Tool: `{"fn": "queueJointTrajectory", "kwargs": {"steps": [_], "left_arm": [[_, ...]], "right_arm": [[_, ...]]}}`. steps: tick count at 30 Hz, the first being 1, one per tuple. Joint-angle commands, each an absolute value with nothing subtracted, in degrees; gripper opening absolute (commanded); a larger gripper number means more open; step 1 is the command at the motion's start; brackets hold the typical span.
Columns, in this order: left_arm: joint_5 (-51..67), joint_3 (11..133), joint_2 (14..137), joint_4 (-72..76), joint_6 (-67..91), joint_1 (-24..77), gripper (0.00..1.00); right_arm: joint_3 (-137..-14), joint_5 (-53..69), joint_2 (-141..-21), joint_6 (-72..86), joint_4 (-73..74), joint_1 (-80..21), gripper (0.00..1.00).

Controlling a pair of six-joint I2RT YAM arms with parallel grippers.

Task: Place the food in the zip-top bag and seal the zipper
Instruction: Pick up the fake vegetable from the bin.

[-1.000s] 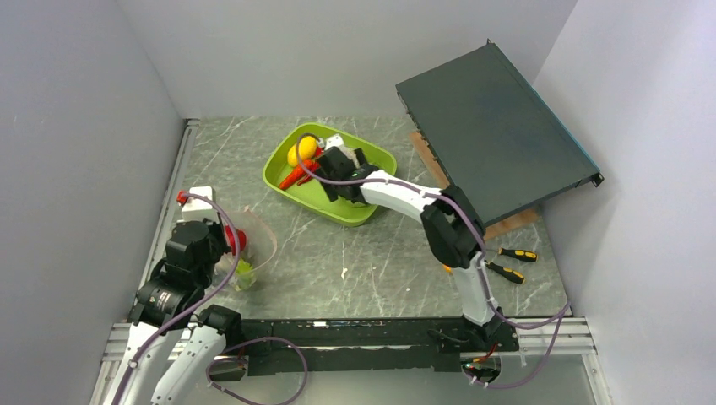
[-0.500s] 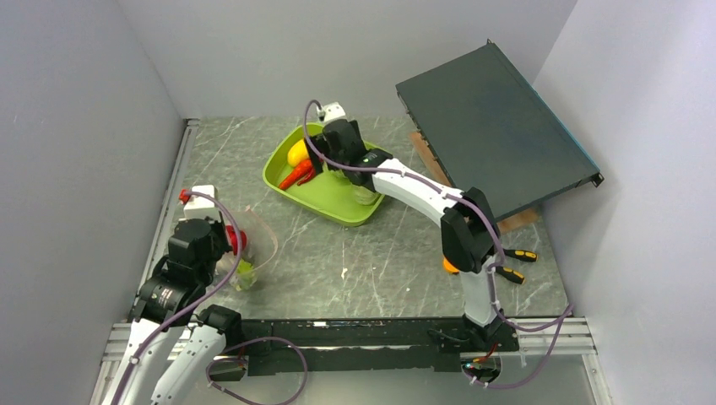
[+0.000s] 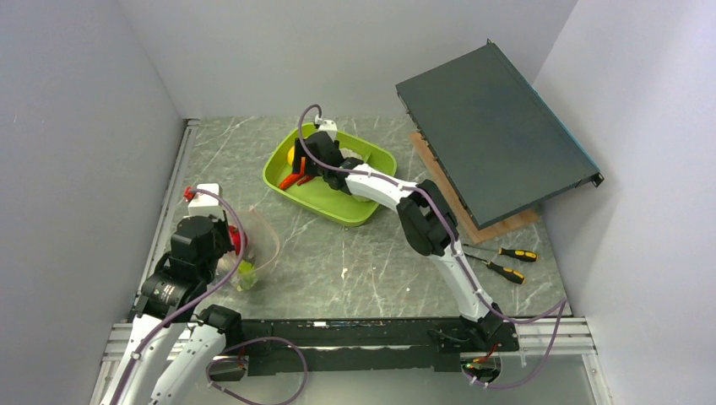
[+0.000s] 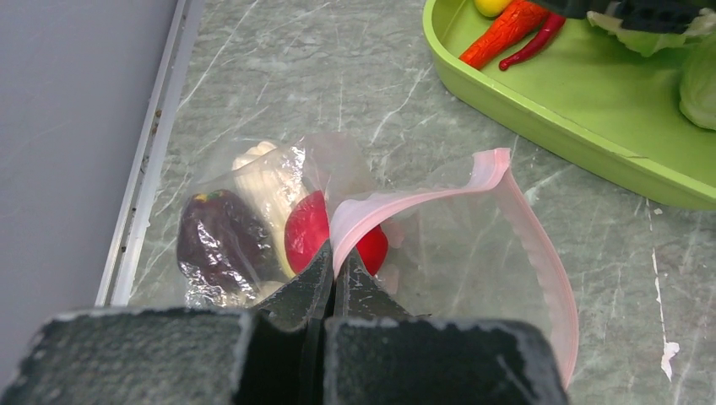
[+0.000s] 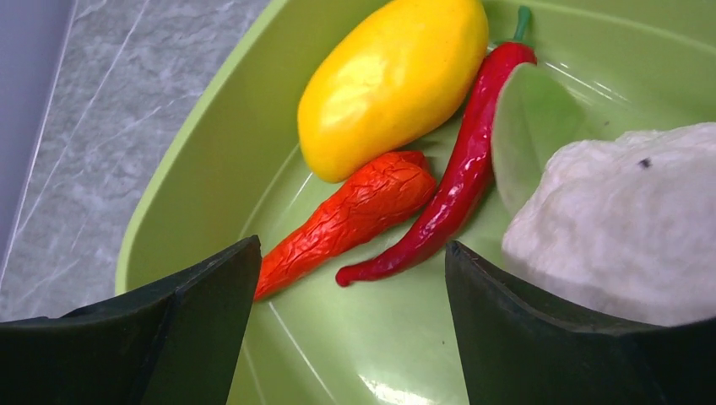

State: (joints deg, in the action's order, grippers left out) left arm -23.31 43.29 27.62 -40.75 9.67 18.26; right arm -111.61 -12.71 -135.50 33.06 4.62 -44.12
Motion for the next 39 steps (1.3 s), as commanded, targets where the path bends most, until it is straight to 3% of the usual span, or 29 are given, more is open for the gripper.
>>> {"fn": "queueJointTrajectory", "kwargs": {"steps": [1, 8, 11, 13, 22, 32, 39], "left_arm": [[-21.42, 43.24, 27.95, -37.72, 8.51, 18.28, 0.00], [-20.07, 43.06, 27.86, -37.25, 8.06, 18.28, 0.00], [-19.95, 43.02, 27.65, -37.21, 8.09, 18.28, 0.00], [-19.96, 42.98, 27.45, -37.14, 8.02, 18.28, 0.00], [-19.29, 43.04, 27.78, -37.02, 7.90, 18.28, 0.00], [-20.12, 42.98, 27.03, -37.16, 8.01, 18.28, 0.00], [-20.10, 43.15, 27.22, -37.40, 8.12, 18.28, 0.00]], "right_arm": [[-118.00, -17.38, -137.40, 37.66, 3.74, -43.99, 0.80], [-117.30, -22.07, -139.78, 38.84, 2.50, -43.94, 0.74], [-118.59, -22.12, -141.28, 39.06, 3.97, -43.95, 0.58], [-118.27, -21.96, -141.60, 39.78, 4.43, -43.90, 0.54], [-115.00, -24.27, -141.45, 40.30, 6.67, -43.96, 0.52], [-125.17, -22.24, -149.94, 39.11, 9.49, -42.79, 0.57], [-130.04, -23.14, -152.56, 42.82, 15.83, -42.51, 0.51]]}}
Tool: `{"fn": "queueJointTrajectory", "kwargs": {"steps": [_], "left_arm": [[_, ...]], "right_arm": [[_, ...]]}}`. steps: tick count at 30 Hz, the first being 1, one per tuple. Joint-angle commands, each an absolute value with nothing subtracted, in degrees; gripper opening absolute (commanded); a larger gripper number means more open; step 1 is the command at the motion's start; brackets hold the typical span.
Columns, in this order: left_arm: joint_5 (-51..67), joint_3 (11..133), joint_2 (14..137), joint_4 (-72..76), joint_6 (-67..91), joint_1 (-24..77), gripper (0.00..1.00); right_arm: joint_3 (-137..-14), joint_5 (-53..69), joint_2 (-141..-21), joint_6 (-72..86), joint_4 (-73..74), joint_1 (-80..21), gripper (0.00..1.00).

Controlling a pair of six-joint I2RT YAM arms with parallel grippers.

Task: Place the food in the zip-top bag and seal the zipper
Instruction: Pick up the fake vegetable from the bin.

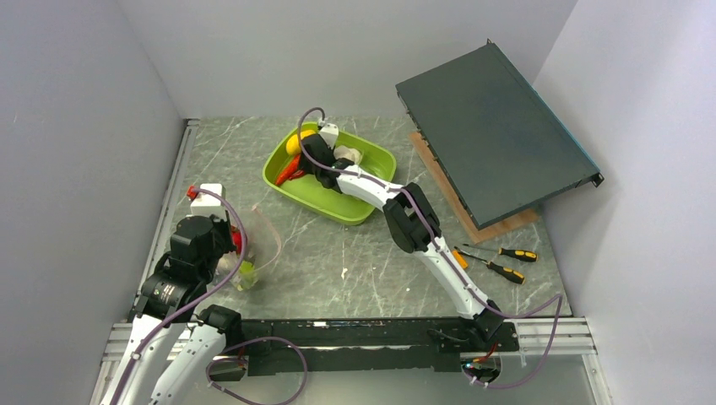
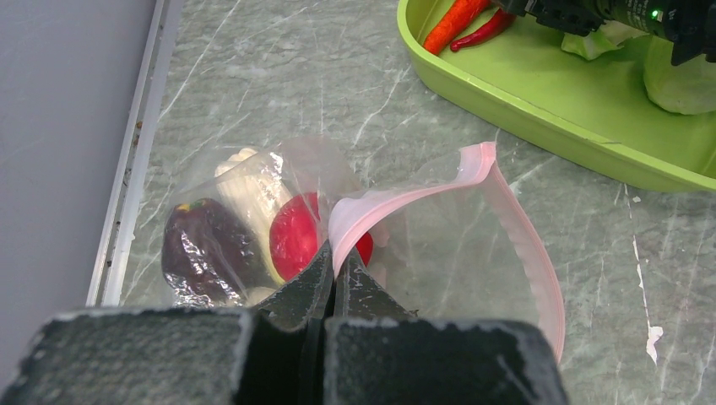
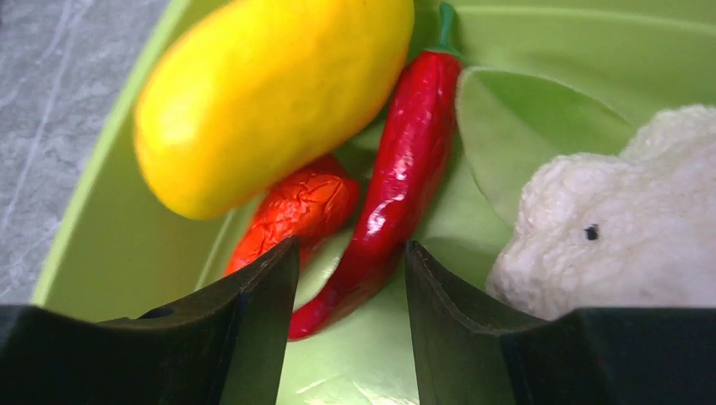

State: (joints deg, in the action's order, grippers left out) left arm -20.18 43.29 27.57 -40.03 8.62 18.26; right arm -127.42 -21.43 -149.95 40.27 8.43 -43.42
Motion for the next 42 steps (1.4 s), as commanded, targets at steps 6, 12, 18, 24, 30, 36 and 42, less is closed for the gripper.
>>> {"fn": "queueJointTrajectory", "kwargs": {"steps": [6, 12, 18, 24, 30, 36, 42], "left_arm": [[-20.23, 43.05, 26.55, -37.19, 8.17, 18.28, 0.00], [-20.16, 43.02, 26.55, -37.27, 8.26, 18.28, 0.00], [-20.15, 43.07, 26.26, -37.25, 8.23, 18.28, 0.00], [-19.05, 42.97, 26.29, -36.95, 8.00, 18.24, 0.00], [-16.85, 42.34, 24.75, -35.85, 7.30, 18.33, 0.00], [-16.35, 42.36, 24.43, -35.78, 7.22, 18.28, 0.00], [-15.31, 42.36, 24.82, -35.54, 6.99, 18.26, 0.00]], "right_arm": [[-128.89, -23.77, -152.33, 47.17, 20.79, -42.68, 0.50], [-131.33, -23.20, -153.67, 46.55, 21.70, -42.19, 0.51], [-122.64, -23.29, -145.71, 40.52, 13.33, -42.20, 0.15], [-117.16, -22.57, -135.59, 31.29, 7.65, -42.19, 0.04], [-109.11, -18.57, -122.50, 27.55, 7.06, -42.23, 0.00], [-96.32, -6.80, -109.61, 26.53, 8.05, -42.42, 0.00], [-93.46, 14.68, -101.29, 21.45, 15.40, -42.63, 0.00]]}}
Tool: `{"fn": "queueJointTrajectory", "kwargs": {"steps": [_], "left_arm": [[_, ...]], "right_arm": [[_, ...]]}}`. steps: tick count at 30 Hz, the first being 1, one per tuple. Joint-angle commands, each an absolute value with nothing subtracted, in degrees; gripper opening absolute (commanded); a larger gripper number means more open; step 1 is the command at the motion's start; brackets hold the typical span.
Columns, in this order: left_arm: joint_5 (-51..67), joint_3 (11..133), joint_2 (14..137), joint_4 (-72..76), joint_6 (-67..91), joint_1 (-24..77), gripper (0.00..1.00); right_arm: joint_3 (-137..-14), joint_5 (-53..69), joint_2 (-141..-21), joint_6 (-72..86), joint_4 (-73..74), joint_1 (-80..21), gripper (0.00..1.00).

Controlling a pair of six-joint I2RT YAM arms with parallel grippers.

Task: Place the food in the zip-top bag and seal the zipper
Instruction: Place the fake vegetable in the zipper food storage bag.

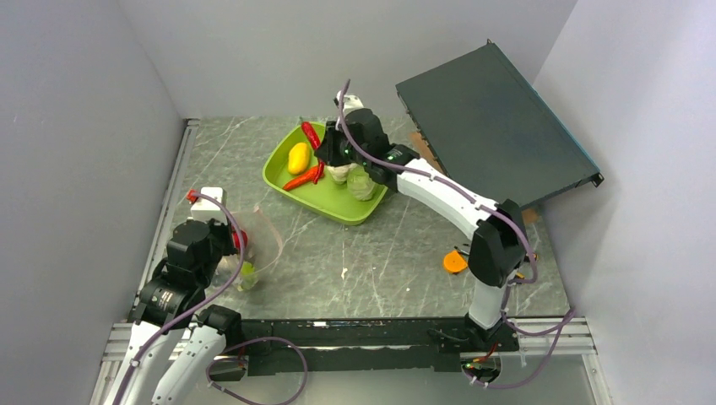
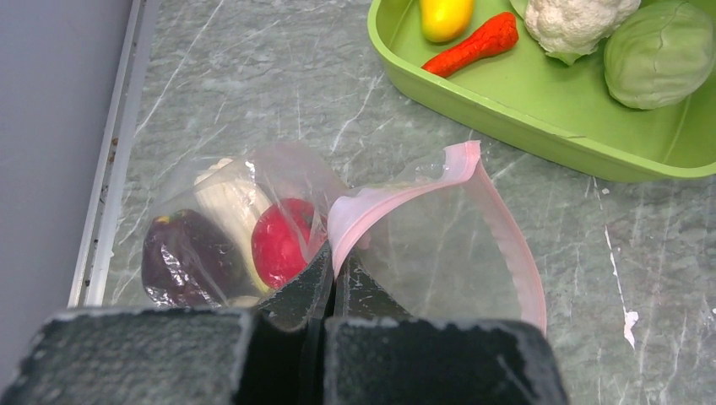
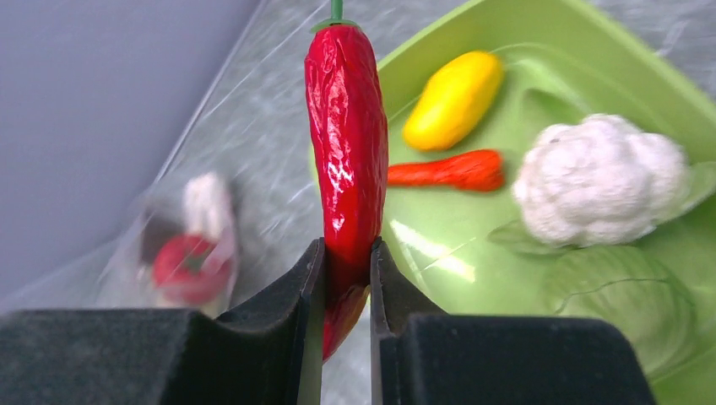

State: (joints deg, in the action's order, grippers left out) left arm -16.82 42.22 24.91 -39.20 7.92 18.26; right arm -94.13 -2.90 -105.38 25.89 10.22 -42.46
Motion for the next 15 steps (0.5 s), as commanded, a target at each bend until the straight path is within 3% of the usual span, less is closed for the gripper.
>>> {"fn": "queueJointTrajectory", "kwargs": {"steps": [1, 7, 15], "left_arm": [[-15.10, 42.32, 24.79, -35.47, 6.95, 18.30, 0.00], [-14.68, 42.25, 24.83, -35.44, 6.86, 18.28, 0.00], [-13.62, 42.18, 24.95, -35.03, 6.55, 18.28, 0.00]], "right_arm": [[-93.32, 18.20, -100.46, 21.04, 17.14, -42.78, 0.00], [-87.28, 29.26, -93.58, 19.93, 20.96, -49.16, 0.00], [-85.67, 18.24, -90.64, 19.89, 26.36, -60.90, 0.00]]}}
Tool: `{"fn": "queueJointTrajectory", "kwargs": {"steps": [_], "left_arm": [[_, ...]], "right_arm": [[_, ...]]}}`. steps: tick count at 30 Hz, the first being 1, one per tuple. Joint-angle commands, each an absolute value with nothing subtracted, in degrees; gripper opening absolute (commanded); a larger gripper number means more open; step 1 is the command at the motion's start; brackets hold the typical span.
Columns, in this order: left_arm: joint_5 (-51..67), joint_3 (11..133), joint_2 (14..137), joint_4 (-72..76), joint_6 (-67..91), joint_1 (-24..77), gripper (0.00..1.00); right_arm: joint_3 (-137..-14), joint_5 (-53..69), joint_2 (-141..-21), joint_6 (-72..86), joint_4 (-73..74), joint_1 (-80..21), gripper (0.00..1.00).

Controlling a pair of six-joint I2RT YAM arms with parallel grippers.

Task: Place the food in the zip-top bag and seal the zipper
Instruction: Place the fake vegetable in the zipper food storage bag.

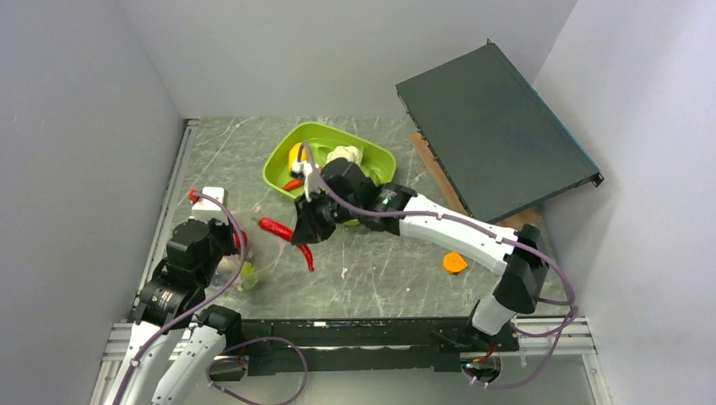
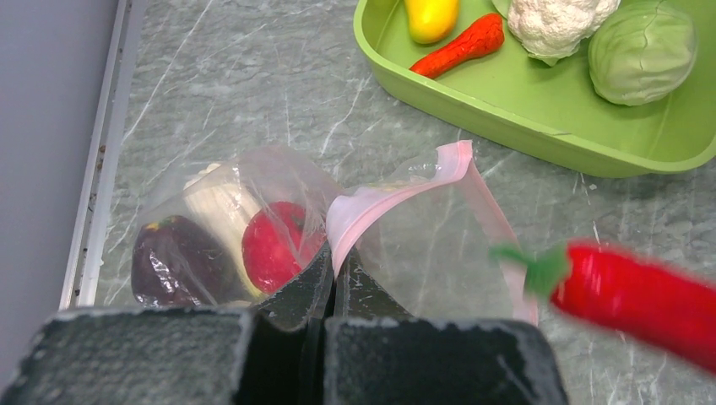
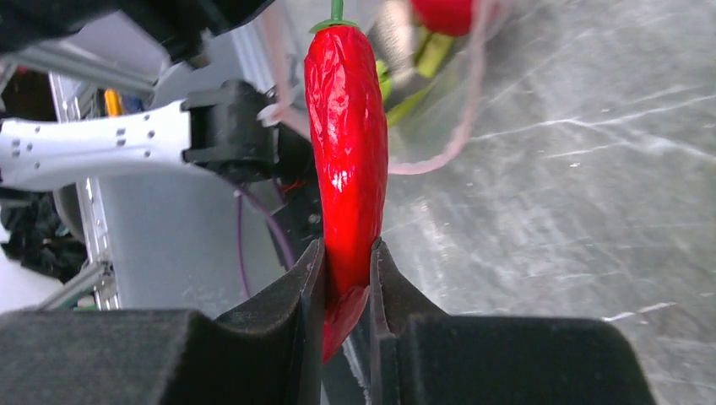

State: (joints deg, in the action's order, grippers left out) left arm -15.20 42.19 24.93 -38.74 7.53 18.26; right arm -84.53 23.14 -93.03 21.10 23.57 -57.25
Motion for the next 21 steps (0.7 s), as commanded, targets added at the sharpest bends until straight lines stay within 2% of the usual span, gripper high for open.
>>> {"fn": "queueJointTrajectory", "kwargs": {"steps": [1, 8, 21], "left_arm": [[-13.34, 42.19, 25.04, -34.99, 6.51, 18.28, 0.00], [-12.42, 41.83, 24.01, -34.71, 6.14, 18.33, 0.00], [-9.26, 41.33, 22.68, -33.55, 5.10, 18.28, 0.00]], "right_arm": [[-86.22, 17.44, -91.35, 20.25, 26.50, -61.80, 0.00], [-88.64, 12.64, -98.05, 26.76, 25.48, -63.38, 0.00], [-107.33, 15.75, -115.93, 36.32, 23.95, -61.73, 0.00]]}}
